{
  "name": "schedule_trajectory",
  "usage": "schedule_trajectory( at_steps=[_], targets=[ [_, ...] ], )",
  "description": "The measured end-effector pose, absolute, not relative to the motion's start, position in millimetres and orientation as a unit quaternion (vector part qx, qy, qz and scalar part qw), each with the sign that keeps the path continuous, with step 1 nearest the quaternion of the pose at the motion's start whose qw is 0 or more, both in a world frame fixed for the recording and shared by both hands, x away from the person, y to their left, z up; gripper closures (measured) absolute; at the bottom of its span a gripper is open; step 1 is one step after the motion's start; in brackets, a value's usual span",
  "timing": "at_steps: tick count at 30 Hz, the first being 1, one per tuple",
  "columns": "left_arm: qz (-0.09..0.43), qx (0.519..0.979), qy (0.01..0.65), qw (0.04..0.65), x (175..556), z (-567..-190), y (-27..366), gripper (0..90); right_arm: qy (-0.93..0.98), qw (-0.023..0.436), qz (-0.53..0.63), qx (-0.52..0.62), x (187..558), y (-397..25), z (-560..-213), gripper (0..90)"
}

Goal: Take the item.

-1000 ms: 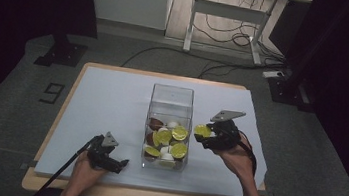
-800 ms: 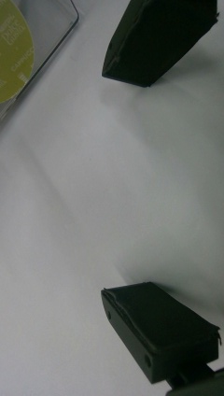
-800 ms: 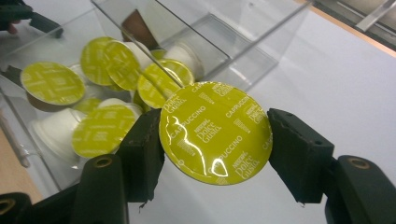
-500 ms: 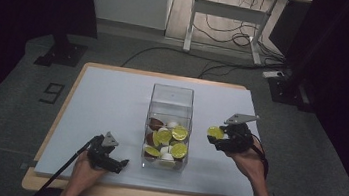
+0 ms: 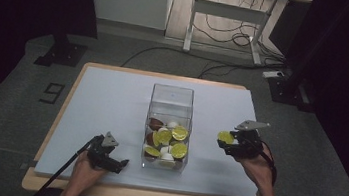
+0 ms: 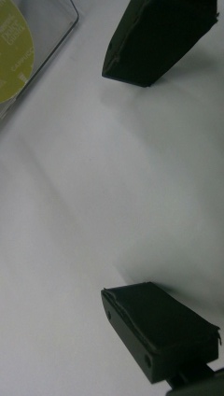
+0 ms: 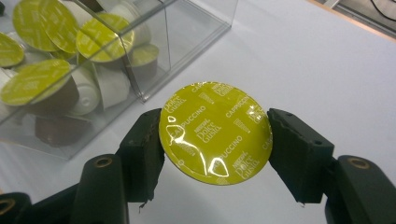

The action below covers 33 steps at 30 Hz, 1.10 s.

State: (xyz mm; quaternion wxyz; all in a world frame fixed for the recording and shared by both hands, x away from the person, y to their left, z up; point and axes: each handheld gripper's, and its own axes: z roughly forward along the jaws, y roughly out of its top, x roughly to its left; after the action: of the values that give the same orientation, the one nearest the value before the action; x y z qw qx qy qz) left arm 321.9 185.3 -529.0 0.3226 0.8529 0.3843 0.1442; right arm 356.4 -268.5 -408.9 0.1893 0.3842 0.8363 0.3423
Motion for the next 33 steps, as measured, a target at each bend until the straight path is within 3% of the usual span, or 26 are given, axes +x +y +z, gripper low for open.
schedule_trajectory(
  at_steps=[33],
  targets=[
    [0.143, 0.853, 0.385, 0.323, 322, -529, 185, 0.0, 0.84, 0.18, 0.309, 0.407, 355, -263, -476, 38.3]
  ],
)
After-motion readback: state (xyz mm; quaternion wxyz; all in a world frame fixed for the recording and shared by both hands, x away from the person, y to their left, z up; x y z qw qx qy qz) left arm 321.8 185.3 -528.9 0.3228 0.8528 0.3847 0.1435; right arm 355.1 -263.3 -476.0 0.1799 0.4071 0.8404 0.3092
